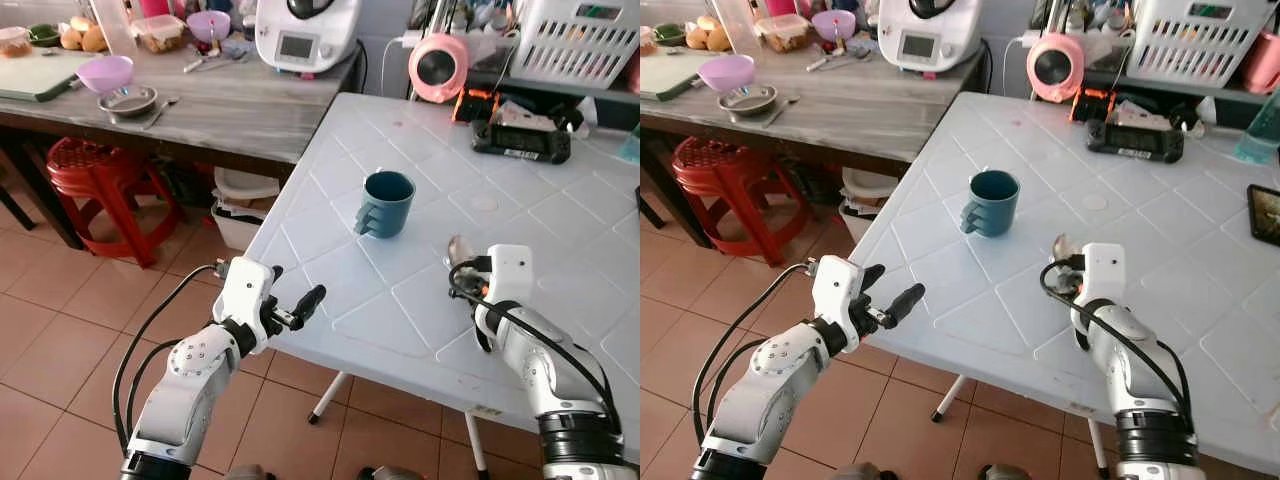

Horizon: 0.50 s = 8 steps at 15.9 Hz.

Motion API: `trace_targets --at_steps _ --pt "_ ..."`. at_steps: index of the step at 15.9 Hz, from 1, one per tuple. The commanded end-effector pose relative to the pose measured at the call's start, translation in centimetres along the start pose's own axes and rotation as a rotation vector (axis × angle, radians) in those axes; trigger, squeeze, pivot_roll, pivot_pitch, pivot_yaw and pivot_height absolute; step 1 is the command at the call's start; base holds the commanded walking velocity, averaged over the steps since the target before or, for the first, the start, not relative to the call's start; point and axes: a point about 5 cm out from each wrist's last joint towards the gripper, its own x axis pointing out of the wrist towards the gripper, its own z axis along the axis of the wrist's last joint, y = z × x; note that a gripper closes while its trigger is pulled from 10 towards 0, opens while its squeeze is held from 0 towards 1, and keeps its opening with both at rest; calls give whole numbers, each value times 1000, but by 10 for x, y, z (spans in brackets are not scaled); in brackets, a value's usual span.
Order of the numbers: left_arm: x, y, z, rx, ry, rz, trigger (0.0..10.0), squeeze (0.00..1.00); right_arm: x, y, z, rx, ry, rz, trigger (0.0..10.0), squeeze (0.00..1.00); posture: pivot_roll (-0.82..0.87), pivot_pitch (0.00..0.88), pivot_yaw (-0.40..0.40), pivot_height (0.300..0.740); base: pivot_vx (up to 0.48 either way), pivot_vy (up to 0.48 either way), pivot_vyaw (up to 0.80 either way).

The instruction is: Setting the table

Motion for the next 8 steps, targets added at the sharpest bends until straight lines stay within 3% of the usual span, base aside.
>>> trace_targets --at_steps 1,3,4,5,6,8 --pt "0 -1 4 24 -6 -4 10000 0 -1 -12 -33 22 140 -90 10000 0 -36 13 46 740 0 0 0" --pt "0 -1 5 36 -9 -2 10000 0 0 -6 -37 51 141 -87 10000 0 -30 12 46 740 0 0 0" --pt "-1 -1 5 44 -7 -4 10000 0 0 -3 -39 92 136 -76 10000 161 -29 11 48 740 0 0 0" --pt "-1 -1 5 45 -7 -5 10000 0 0 -2 -39 96 137 -73 10000 161 -29 11 49 740 0 0 0" --pt "-1 -1 5 48 -3 -9 10000 0 0 -2 -40 72 143 -74 10000 1000 -29 10 50 740 0 0 0" --pt "-1 -2 4 60 7 -25 10000 0 0 -1 -41 39 160 -71 10000 1000 -29 10 51 740 0 0 0"
